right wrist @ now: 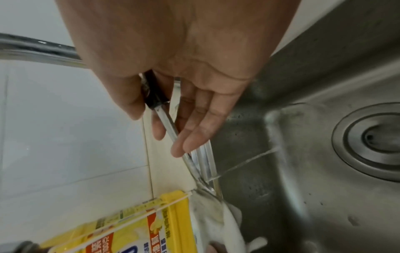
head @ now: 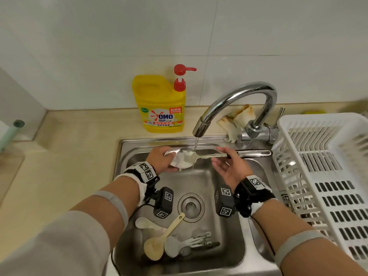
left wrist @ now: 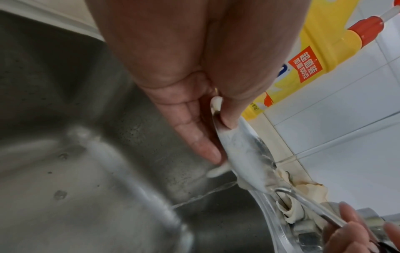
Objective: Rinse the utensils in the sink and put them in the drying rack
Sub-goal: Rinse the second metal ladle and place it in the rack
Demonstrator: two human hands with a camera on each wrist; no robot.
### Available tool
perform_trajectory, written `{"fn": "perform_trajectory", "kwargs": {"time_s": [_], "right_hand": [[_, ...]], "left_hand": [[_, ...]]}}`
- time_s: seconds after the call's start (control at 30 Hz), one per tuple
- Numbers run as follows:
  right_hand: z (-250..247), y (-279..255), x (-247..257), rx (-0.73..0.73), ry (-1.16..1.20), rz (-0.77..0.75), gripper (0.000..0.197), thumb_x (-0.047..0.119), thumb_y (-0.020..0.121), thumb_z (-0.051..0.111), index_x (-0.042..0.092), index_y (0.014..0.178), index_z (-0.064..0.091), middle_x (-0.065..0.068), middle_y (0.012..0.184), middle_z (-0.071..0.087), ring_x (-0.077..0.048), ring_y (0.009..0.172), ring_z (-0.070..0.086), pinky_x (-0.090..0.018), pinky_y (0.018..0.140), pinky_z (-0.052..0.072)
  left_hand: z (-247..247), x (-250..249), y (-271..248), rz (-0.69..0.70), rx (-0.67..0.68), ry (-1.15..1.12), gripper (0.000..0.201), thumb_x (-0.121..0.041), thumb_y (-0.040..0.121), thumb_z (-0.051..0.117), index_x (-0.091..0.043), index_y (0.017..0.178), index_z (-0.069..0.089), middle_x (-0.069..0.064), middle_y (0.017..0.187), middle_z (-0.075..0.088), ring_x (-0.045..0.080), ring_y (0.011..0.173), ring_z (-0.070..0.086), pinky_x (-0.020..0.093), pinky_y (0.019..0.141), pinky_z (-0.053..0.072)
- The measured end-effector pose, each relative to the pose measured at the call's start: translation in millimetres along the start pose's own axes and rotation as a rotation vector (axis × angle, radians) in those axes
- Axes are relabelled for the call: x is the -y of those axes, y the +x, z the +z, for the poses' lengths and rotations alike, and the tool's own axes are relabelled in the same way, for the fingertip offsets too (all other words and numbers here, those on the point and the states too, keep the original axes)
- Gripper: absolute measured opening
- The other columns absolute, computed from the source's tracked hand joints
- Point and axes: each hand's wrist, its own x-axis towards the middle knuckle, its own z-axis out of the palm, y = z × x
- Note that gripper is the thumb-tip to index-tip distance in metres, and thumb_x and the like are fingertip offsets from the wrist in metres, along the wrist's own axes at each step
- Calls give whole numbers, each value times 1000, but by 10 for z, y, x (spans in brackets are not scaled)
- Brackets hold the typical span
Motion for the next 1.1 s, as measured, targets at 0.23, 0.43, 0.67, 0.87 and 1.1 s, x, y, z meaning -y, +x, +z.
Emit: {"fn": "perform_trajectory", "kwargs": {"time_s": [0.23,0.43,0.67,0.87,1.1], "right_hand": [[26,10,36,12,5,-77,19,22,95,65,3,98,67,-12,109,74,-30,91,73,-38,90,59],[-89,38,118,17,5,-64,32,31,98,59,3,87,68,-16,110,75,-32,92,72,-38,87,60],[-192,118,136,-96,53,-78,21,25,93,65,4,94,64,-19,100,69,-29,87,72,-35,84,61],[-160,147,74,-97,43,-58,29,29,97,59,4,84,67,-17,83,72,-24,75,73,-30,73,61],[-182,191,42,-86,45,9,35,37,96,60,4,91,69,-17,82,75,-23,76,74,-29,67,62]], "left_hand": [[236,-15,86,-97,-52,-156,68,-20,68,90,-8,124,54,15,120,61,30,105,68,47,77,62],[329,-54,202,-52,-94,-30,53,-18,77,84,-7,118,53,14,115,59,32,100,66,42,68,63],[264,-50,204,-79,-28,-175,10,-2,97,57,-5,105,60,21,109,64,30,92,71,34,73,61],[297,37,172,-32,-44,-75,37,-12,67,84,-8,98,65,20,93,72,40,87,72,52,78,61],[301,-4,165,-121,-118,-351,17,-28,95,65,-12,95,66,17,104,68,30,92,71,41,73,63]]}}
